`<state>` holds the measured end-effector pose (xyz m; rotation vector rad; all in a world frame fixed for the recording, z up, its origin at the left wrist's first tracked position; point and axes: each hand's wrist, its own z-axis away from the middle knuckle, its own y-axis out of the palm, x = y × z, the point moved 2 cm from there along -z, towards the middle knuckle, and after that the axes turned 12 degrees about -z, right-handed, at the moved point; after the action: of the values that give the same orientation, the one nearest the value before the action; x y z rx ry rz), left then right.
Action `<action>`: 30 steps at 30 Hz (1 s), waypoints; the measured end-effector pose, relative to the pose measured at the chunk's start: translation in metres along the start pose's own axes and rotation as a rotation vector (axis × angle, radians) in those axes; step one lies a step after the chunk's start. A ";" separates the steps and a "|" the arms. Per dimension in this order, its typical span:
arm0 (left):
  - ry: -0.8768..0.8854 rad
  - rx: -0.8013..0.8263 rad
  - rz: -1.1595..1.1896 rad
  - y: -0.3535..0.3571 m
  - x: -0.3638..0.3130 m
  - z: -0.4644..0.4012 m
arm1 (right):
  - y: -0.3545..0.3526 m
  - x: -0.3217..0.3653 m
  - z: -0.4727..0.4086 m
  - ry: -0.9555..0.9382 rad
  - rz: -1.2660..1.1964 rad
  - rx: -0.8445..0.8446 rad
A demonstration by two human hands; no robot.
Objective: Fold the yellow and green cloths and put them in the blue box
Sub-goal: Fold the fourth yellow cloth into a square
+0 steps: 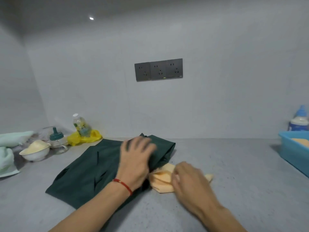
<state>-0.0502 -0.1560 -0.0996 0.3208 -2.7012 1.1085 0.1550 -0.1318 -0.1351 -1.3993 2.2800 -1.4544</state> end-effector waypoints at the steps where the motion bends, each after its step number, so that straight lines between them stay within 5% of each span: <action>1: 0.189 0.091 -0.043 0.009 -0.017 -0.003 | 0.016 0.007 -0.003 0.023 -0.090 0.129; 4: 0.133 0.581 0.025 0.052 -0.020 -0.013 | 0.042 -0.005 -0.001 0.091 -0.112 0.436; 7: 0.101 0.768 -0.032 0.088 0.002 -0.017 | 0.032 -0.028 -0.001 0.141 -0.088 0.463; 19: -0.140 0.800 -0.358 0.119 0.089 -0.003 | -0.050 -0.102 0.040 0.510 0.141 0.039; 22: -0.249 0.618 -0.423 0.090 0.067 -0.001 | -0.071 -0.106 0.061 0.611 0.329 -0.060; 25: -0.216 0.267 0.048 0.056 -0.015 0.001 | -0.069 -0.085 0.074 0.591 0.460 -0.104; 28: -0.058 0.362 0.520 0.034 -0.111 0.014 | -0.045 -0.054 0.077 0.372 0.331 0.030; 30: 0.116 0.414 0.530 0.031 -0.139 0.023 | -0.038 -0.040 0.084 0.267 0.182 0.089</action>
<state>0.0715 -0.1337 -0.1730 -0.4203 -2.4946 1.7653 0.2456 -0.1632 -0.1663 -0.9962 2.3831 -1.7462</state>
